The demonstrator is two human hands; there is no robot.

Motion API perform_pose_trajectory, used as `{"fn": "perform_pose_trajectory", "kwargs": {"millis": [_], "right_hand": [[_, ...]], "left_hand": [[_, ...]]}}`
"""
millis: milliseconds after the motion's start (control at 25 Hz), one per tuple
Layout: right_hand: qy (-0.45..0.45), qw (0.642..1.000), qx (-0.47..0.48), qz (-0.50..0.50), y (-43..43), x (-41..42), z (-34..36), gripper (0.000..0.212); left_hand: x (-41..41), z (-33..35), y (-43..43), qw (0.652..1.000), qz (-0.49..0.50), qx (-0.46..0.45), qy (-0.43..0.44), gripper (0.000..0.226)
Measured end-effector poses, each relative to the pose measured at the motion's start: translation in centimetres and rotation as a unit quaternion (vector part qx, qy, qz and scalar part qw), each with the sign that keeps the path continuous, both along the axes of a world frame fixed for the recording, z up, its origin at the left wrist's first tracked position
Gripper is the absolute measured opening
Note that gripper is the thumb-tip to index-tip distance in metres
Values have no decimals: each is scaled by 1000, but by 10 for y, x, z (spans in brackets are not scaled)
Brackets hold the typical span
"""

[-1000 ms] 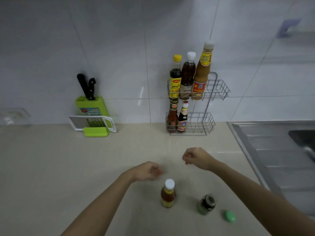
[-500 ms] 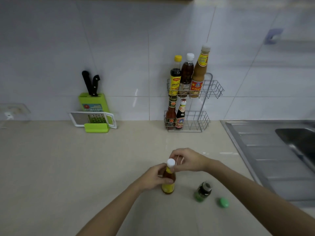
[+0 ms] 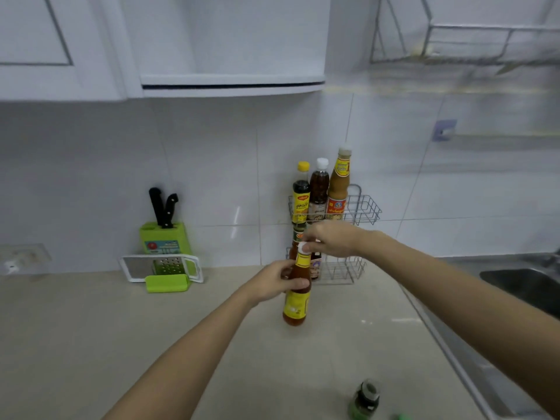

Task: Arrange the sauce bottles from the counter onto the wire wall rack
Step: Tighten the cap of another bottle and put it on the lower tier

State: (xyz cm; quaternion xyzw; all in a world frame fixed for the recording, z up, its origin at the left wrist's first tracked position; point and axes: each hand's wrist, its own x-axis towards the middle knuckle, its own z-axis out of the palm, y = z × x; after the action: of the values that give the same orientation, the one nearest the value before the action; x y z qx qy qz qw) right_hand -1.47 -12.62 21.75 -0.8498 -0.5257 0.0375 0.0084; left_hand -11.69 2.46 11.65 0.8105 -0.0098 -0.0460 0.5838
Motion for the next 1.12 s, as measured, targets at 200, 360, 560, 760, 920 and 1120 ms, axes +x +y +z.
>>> {"fn": "perform_pose_trajectory", "kwargs": {"millis": [200,360,560,760,920,1120], "right_hand": [[-25,993,75,-85,12,13,21,29],[10,984,60,-168,21,18,24,31],[136,989,55,-26,2,35,49,27],[124,988,92,3,7,47,42,20],[92,987,129,-31,9,51,32,34],[18,979,153,-130,24,49,13,35]], "left_hand": [[21,31,-11,990,86,91,-69,36],[31,39,-11,982,109,129,-78,30],[29,55,3,1000,-14,-16,-22,25],[36,56,5,999,-22,-34,-20,29],[47,50,4,999,28,5,-42,41],[57,41,-3,985,113,115,-66,41]]}}
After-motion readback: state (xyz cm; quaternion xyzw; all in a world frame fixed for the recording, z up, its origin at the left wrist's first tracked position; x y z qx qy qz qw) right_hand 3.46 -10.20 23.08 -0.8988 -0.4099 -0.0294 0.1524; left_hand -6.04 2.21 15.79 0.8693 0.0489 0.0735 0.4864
